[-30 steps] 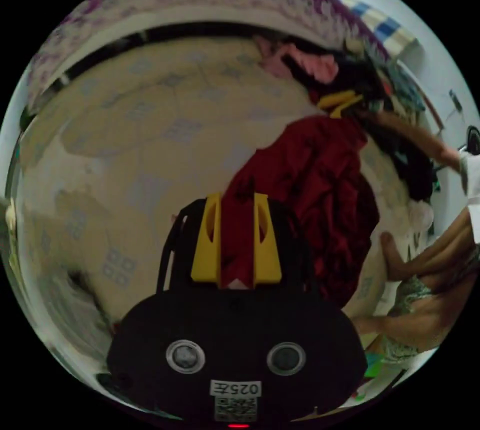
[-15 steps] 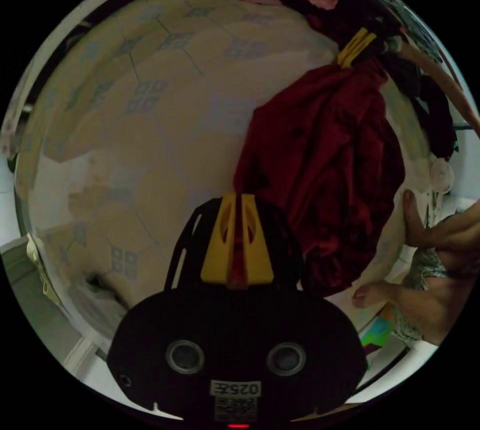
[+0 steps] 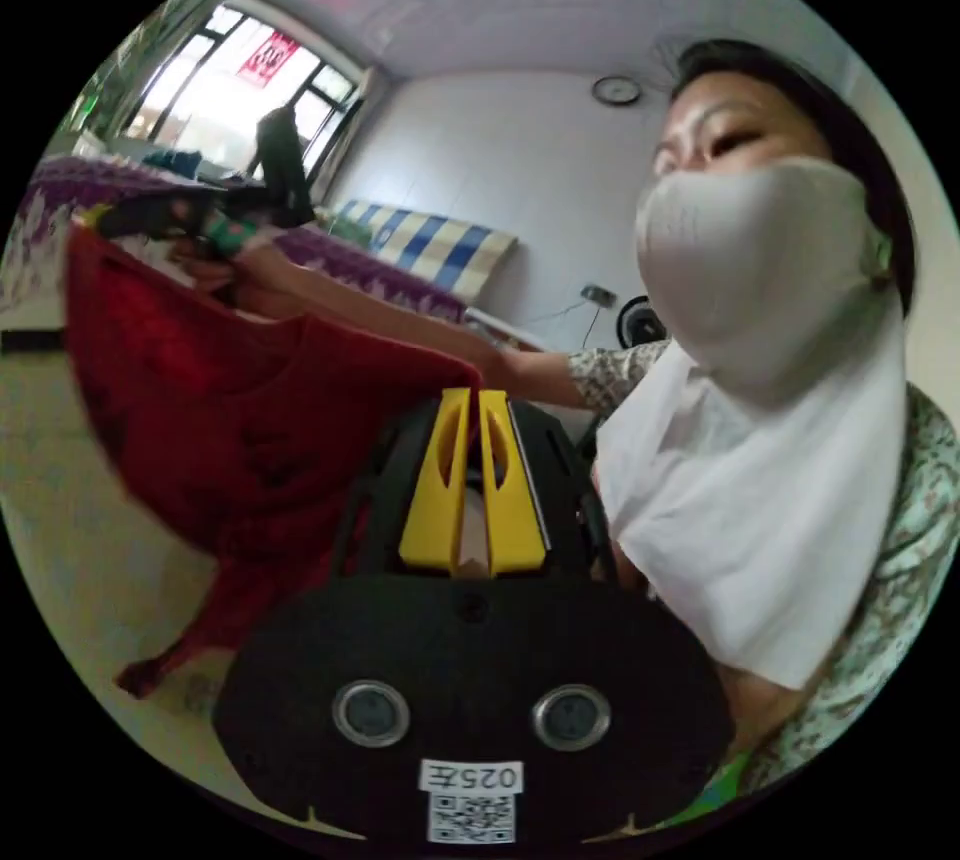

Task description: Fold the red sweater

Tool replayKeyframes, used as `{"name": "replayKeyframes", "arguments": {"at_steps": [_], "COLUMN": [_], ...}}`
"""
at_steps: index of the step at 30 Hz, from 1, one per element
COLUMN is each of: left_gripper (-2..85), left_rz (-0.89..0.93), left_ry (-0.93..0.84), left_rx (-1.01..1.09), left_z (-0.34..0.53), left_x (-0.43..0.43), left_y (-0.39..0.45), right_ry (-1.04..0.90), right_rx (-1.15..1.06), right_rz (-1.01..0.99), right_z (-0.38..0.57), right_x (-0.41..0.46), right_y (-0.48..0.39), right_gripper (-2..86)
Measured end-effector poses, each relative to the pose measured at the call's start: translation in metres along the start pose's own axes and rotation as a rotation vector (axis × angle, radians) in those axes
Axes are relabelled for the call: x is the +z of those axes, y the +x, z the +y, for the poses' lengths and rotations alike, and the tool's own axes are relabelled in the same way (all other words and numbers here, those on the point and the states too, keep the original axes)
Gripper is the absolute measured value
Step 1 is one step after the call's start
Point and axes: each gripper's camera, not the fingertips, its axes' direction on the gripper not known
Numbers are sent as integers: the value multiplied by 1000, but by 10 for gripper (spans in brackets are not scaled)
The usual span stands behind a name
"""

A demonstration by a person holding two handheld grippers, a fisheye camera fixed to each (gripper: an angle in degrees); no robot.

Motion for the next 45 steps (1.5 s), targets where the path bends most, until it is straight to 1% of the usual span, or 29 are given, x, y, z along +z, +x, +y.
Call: {"name": "replayKeyframes", "arguments": {"at_steps": [1,2,4,5,7,12,15,17,20,23,25,26,28,29,31,32,33,34,35,36,37,38,39,40,41,42,43,44,45], "left_gripper": [-16,-16,-16,-16,-16,-13,-10,-10,-10,-12,-13,-13,-15,-15,-15,-14,-13,-10,-7,1,25,37,54,69,75,89,102,107,117], "left_rz": [-23,-40,-106,-110,-109,-35,-52,-18,17,-105,-194,-219,-401,-441,-502,-499,-506,-582,-652,-719,-689,-688,-643,-565,-530,-464,-437,-446,-456], "left_ry": [15,23,54,67,76,49,47,79,160,230,294,308,321,314,174,133,71,7,-21,-87,-206,-264,-363,-338,-295,-229,-242,-260,-293], "left_rx": [80,111,275,306,451,601,675,674,566,452,240,190,-86,-144,-311,-353,-457,-505,-517,-608,-699,-790,-945,-1034,-1045,-1021,-972,-942,-871], "left_z": [-5,-8,-26,-30,-48,-67,-68,-68,-70,-61,-36,-26,23,36,74,80,86,83,79,74,71,74,82,91,94,98,100,102,109], "left_x": [4,6,4,2,-8,-12,-7,-9,-13,-7,5,9,33,41,89,104,134,164,177,200,223,230,241,244,242,241,243,243,241], "left_y": [20,29,67,75,105,135,147,146,127,87,28,12,-58,-76,-161,-186,-240,-294,-321,-382,-447,-478,-527,-553,-559,-563,-561,-557,-545], "right_ry": [18,21,29,26,27,50,55,34,-6,-132,-271,-303,-490,-550,-747,-781,-841,-904,-963,-1089,-1201,-1228,-1198,-1103,-1065,-1016,-971,-947,-832], "right_rx": [-91,-132,-315,-358,-450,-480,-430,-374,-309,-282,-215,-206,-171,-163,-190,-216,-282,-388,-431,-469,-457,-433,-338,-223,-163,-48,64,111,166], "right_rz": [-72,-101,-141,-148,-234,-394,-536,-622,-719,-796,-845,-852,-877,-856,-735,-716,-643,-567,-508,-353,-182,-103,37,103,94,28,-28,-58,-107], "right_z": [-32,-46,-95,-105,-135,-154,-160,-163,-157,-136,-105,-96,-58,-47,-6,1,10,18,24,38,54,61,68,68,69,74,80,84,89], "right_x": [2,2,-5,-7,-23,-34,-29,-20,12,64,114,126,180,195,253,266,290,309,319,340,356,359,358,346,338,323,306,296,265], "right_y": [-42,-62,-137,-153,-206,-265,-276,-277,-270,-250,-220,-211,-169,-158,-122,-115,-105,-95,-89,-71,-45,-32,-7,12,20,34,47,51,54], "right_gripper": [-9,-9,-9,-9,-10,-10,-10,-10,-10,-10,-10,-10,-10,-10,-9,-9,-9,-8,-7,-4,-1,5,16,61,83,106,131,145,158]}}
